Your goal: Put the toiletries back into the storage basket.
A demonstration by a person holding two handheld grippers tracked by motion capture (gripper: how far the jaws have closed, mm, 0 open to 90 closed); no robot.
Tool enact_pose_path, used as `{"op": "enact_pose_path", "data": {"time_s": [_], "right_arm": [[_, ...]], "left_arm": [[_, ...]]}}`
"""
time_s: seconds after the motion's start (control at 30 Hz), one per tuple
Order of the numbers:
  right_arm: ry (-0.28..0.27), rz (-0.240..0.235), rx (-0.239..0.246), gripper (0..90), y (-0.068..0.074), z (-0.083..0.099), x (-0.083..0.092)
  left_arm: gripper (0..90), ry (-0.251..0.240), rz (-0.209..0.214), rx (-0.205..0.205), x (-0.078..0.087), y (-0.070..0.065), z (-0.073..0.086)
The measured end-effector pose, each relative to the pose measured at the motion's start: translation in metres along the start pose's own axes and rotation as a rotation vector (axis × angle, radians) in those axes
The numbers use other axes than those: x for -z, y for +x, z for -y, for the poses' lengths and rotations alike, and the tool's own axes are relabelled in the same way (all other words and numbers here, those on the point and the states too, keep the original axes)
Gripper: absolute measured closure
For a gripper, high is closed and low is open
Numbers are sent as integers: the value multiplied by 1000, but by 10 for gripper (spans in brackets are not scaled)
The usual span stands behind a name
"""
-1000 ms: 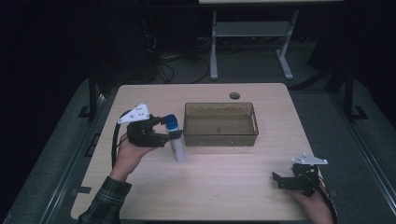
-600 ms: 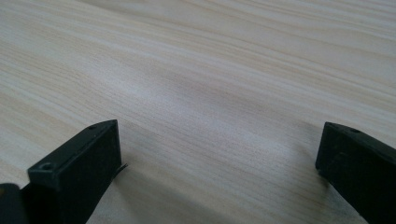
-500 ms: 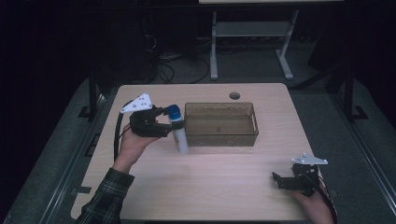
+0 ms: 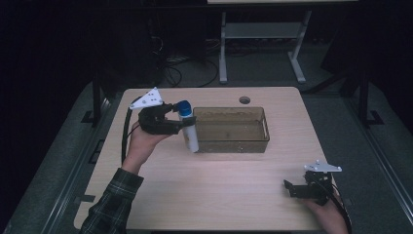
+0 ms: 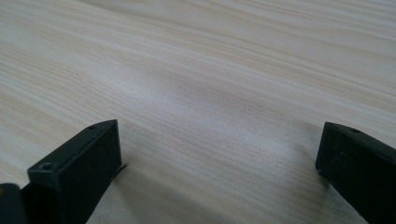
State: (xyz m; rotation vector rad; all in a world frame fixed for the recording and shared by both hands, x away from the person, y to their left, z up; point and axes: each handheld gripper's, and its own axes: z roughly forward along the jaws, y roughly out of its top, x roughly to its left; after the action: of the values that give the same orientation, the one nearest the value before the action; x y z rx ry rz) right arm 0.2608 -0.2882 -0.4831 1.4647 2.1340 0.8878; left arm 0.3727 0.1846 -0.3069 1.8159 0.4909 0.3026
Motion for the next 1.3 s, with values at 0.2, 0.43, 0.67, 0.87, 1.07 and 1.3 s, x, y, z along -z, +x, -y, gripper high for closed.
{"op": "enact_pose_path", "data": {"time_s": [0.2, 0.43, 0.67, 0.87, 1.07, 1.3], "right_arm": [[0, 0, 1, 0, 0, 0, 0], [0, 1, 1, 0, 0, 0, 0], [0, 1, 0, 0, 0, 0, 0], [-2, 2, 4, 0, 0, 0, 0], [0, 1, 1, 0, 0, 0, 0], [0, 1, 1, 0, 0, 0, 0]], "left_arm": [[353, 3, -41, 7, -8, 2, -4], [353, -1, -75, 13, -18, 5, -8], [353, 1, -97, 16, -31, 10, -7], [353, 2, -116, 18, -42, 14, -3], [353, 7, -128, 22, -52, 18, 2], [353, 26, -141, 18, -62, 21, 11]]}}
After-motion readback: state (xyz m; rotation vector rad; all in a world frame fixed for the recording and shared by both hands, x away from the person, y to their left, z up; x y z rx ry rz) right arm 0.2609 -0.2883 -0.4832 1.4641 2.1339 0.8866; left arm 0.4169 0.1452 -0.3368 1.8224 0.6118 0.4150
